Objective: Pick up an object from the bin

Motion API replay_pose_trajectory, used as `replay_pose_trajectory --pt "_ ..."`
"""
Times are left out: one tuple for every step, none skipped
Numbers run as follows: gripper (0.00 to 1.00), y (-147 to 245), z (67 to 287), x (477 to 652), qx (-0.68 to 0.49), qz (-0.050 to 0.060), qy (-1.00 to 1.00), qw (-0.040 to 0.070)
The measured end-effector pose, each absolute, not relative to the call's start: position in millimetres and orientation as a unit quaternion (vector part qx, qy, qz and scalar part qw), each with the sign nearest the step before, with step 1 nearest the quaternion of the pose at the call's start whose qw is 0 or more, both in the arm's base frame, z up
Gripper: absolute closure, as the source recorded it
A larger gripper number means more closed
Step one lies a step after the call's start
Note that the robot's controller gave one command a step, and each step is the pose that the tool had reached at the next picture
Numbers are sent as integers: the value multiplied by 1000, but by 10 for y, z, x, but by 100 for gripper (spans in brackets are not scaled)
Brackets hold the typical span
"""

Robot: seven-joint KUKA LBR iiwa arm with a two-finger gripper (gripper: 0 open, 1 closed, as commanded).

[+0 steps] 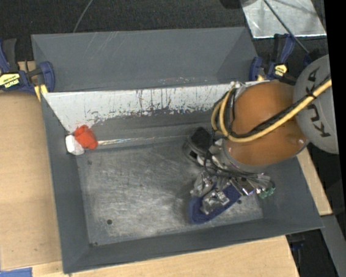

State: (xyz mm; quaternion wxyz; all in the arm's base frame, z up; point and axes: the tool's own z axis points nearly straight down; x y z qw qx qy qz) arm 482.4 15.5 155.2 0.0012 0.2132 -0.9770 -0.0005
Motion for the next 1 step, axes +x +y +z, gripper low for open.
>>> replay_pose_trajectory --pt "100 222 2204 4843 210 1 -978 -5"
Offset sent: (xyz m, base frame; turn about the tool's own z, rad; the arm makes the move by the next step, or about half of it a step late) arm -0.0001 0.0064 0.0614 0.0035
